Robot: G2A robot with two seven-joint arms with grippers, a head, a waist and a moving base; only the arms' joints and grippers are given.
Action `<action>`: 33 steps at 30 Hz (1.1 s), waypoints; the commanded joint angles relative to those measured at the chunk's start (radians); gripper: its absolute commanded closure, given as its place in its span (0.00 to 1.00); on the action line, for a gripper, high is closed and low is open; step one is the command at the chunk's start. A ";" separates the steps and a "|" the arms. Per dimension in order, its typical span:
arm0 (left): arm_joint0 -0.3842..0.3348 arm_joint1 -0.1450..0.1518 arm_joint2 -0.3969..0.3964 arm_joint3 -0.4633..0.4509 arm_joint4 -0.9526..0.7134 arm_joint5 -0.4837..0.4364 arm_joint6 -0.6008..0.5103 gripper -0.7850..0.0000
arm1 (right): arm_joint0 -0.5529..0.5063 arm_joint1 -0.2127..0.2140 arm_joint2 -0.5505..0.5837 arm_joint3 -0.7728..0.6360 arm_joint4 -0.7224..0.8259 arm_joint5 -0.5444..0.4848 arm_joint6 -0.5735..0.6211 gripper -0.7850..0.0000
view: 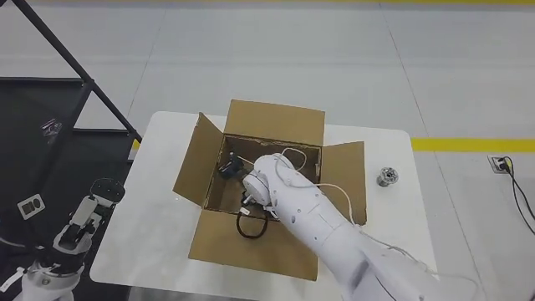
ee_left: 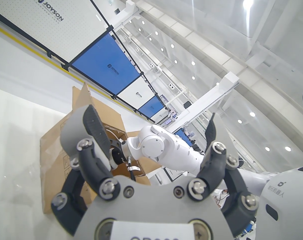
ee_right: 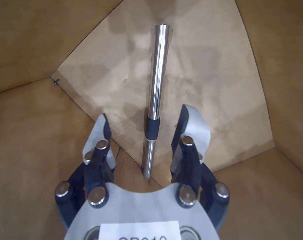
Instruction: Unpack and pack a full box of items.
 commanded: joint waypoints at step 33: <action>0.000 0.000 0.000 0.000 0.000 0.000 0.000 0.00 | -0.001 -0.067 0.034 0.214 0.002 0.048 -0.152 1.00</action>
